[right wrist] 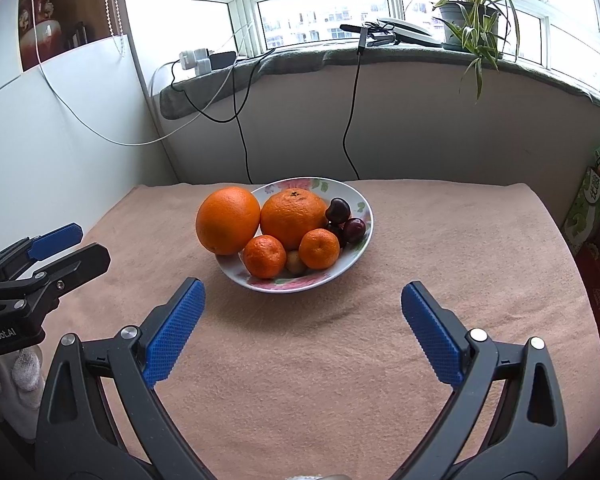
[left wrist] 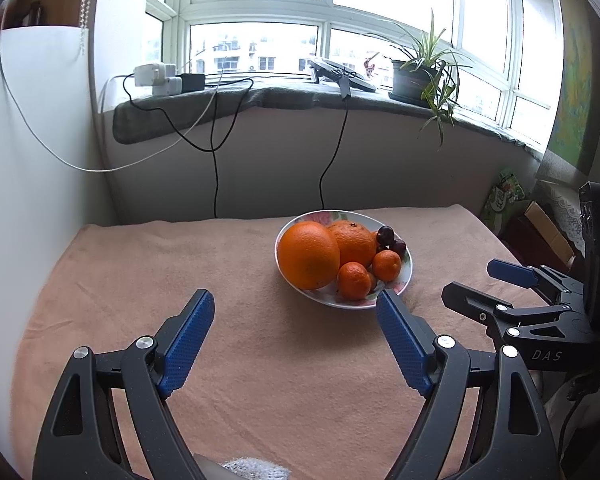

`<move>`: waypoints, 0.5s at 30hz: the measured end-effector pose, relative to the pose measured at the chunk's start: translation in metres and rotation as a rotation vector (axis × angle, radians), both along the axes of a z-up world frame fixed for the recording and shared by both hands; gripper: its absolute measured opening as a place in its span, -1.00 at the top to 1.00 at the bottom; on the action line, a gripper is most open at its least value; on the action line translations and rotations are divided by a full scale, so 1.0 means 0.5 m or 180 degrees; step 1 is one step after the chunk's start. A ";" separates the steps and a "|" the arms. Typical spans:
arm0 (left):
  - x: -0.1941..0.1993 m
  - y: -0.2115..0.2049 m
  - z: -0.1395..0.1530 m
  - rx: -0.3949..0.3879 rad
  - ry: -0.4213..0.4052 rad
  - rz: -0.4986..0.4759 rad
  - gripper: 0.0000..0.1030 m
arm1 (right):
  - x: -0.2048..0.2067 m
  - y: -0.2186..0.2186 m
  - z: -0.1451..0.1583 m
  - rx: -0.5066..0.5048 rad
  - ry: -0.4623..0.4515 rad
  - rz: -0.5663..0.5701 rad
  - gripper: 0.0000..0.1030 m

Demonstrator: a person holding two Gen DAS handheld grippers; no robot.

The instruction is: Organize fruits

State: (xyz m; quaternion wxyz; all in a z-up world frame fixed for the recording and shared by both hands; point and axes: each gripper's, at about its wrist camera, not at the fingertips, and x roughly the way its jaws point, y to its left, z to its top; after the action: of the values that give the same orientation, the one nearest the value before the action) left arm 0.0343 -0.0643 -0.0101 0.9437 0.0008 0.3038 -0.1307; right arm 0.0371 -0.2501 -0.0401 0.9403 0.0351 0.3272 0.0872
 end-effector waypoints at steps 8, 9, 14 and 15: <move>-0.001 0.002 0.001 -0.0021 0.0008 -0.0018 -0.62 | -0.001 0.004 -0.005 0.0000 0.0027 0.0021 -0.95; -0.001 0.002 0.001 -0.0022 0.0008 -0.0022 -0.62 | -0.001 0.005 -0.006 0.0000 0.0031 0.0025 -0.95; -0.002 0.001 0.001 -0.0027 0.0007 -0.0019 -0.62 | 0.000 0.005 -0.007 -0.0005 0.0038 0.0040 -0.95; -0.002 0.002 0.001 -0.0026 0.0008 -0.0019 -0.62 | 0.000 0.004 -0.007 -0.0005 0.0038 0.0039 -0.95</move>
State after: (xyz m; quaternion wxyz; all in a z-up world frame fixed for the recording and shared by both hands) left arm 0.0334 -0.0635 -0.0097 0.9429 -0.0023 0.3045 -0.1348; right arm 0.0370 -0.2481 -0.0438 0.9378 0.0329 0.3330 0.0925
